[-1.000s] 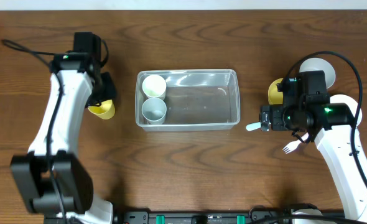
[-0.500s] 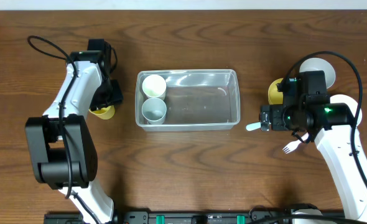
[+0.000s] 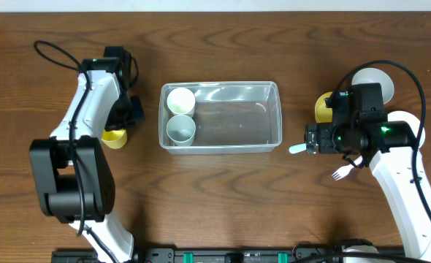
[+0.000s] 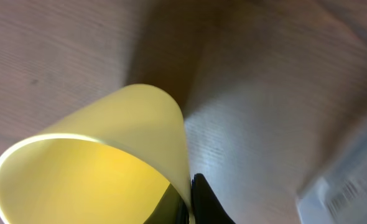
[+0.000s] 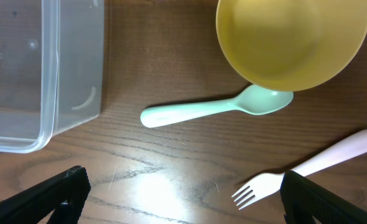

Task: Pack container
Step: 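Move the left gripper back and grasp the yellow cup, then place the yellow cup in the container beside the white cup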

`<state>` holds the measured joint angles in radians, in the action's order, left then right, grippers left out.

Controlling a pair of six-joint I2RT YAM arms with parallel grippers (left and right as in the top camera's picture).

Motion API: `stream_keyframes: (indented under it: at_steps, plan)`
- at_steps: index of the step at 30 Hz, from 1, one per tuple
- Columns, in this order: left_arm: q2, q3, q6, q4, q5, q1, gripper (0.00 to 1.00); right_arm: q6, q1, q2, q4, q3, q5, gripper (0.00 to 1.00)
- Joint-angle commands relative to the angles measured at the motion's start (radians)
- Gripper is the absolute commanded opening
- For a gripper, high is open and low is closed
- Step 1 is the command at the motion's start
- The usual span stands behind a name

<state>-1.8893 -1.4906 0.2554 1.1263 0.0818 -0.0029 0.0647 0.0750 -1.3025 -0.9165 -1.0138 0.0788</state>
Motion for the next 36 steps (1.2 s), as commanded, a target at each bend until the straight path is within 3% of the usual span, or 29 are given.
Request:
stream_keyframes:
  at_steps: [1, 8, 16, 36]
  plan:
    - [0.143, -0.161, -0.031, 0.065, 0.004, -0.069, 0.06, 0.009, -0.01, 0.0, 0.0, -0.013, 0.0, 0.99]
    - [0.203, -0.416, -0.072, 0.164, 0.004, -0.287, 0.06, 0.01, -0.01, 0.0, 0.008, -0.013, 0.0, 0.99]
    - [0.122, -0.427, -0.112, 0.049, -0.132, -0.45, 0.06, 0.01, -0.01, 0.0, 0.006, -0.013, 0.0, 0.99]
    - [-0.227, -0.426, -0.177, -0.014, -0.146, -0.496, 0.06, 0.009, -0.01, 0.0, 0.008, -0.013, 0.0, 0.99]
